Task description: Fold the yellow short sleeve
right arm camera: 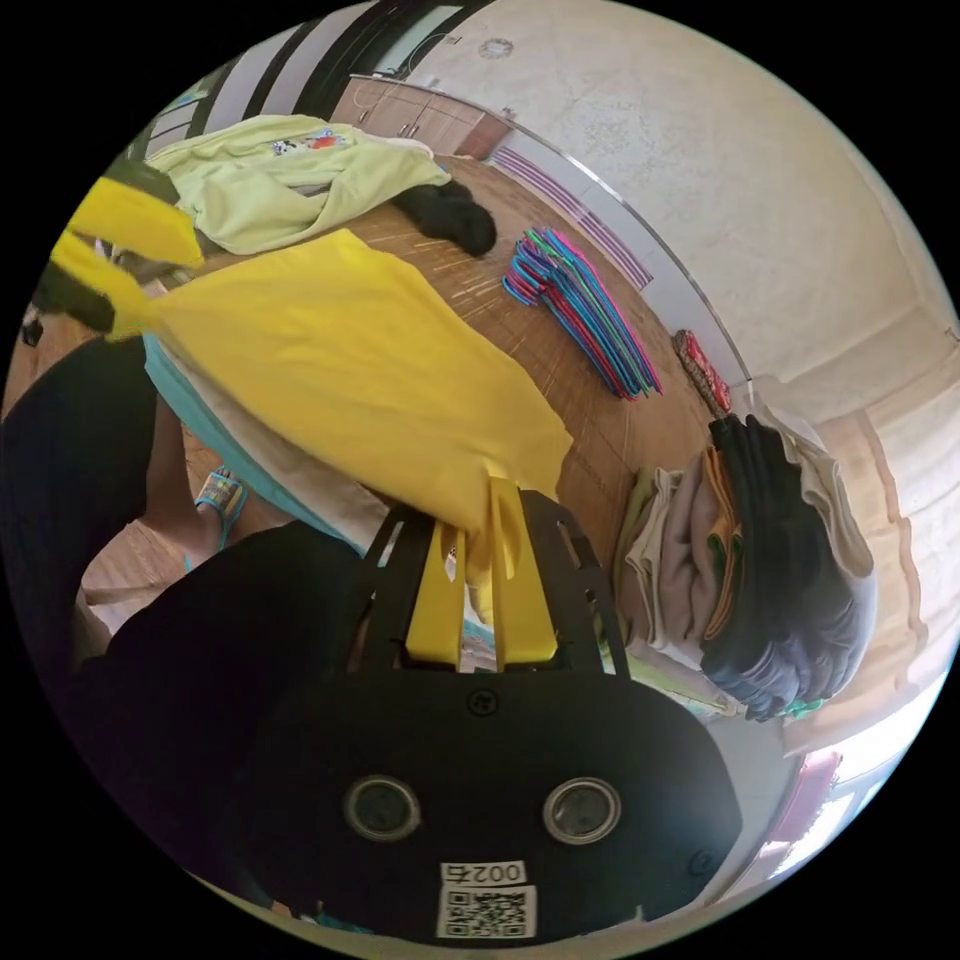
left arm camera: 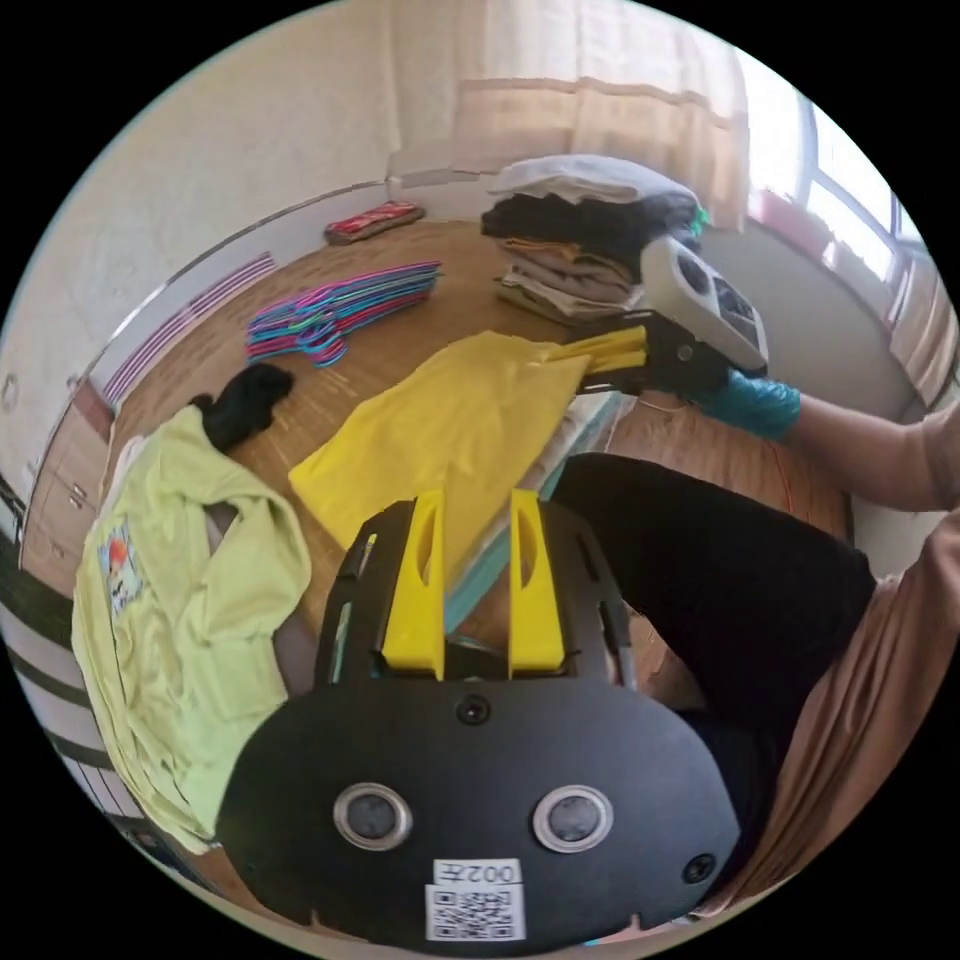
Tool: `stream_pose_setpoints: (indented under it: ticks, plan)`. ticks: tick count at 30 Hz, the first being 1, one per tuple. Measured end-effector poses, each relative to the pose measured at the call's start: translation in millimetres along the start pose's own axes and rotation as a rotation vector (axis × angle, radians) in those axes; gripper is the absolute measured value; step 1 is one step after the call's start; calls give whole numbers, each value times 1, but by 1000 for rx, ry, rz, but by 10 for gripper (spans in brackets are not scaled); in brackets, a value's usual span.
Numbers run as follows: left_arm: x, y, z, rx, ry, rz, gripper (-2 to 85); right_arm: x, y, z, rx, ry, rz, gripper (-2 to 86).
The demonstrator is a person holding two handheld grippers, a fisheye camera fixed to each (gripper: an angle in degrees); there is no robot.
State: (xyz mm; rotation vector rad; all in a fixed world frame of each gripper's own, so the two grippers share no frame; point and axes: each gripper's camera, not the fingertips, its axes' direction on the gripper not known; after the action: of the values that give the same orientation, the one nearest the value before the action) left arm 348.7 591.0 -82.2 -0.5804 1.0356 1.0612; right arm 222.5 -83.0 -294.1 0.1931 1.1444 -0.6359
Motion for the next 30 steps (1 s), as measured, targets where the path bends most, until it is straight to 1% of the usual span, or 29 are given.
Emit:
stream_pose_setpoints:
  ticks: [3,7,10,12,20,26,30]
  plan:
    - [22,-20,21,-19,-25,53,88,14,-15,-9,-15,-20,16,31]
    - [47,-41,53,-72,-121,70,113,36,-33,-25,-8,-53,43,28]
    - [57,-51,68,-108,-217,11,116,49,-41,-37,3,-56,45,24]
    - [59,-54,71,-128,-235,-40,114,56,-44,-45,20,-48,51,21]
    - [69,-52,75,-234,-386,-139,72,85,-48,-74,76,-39,78,14]
    - [78,-52,70,-279,-389,-172,29,102,-50,-93,83,-30,72,15]
    - [89,-60,53,-260,-391,-168,3,118,-57,-119,99,-19,28,14]
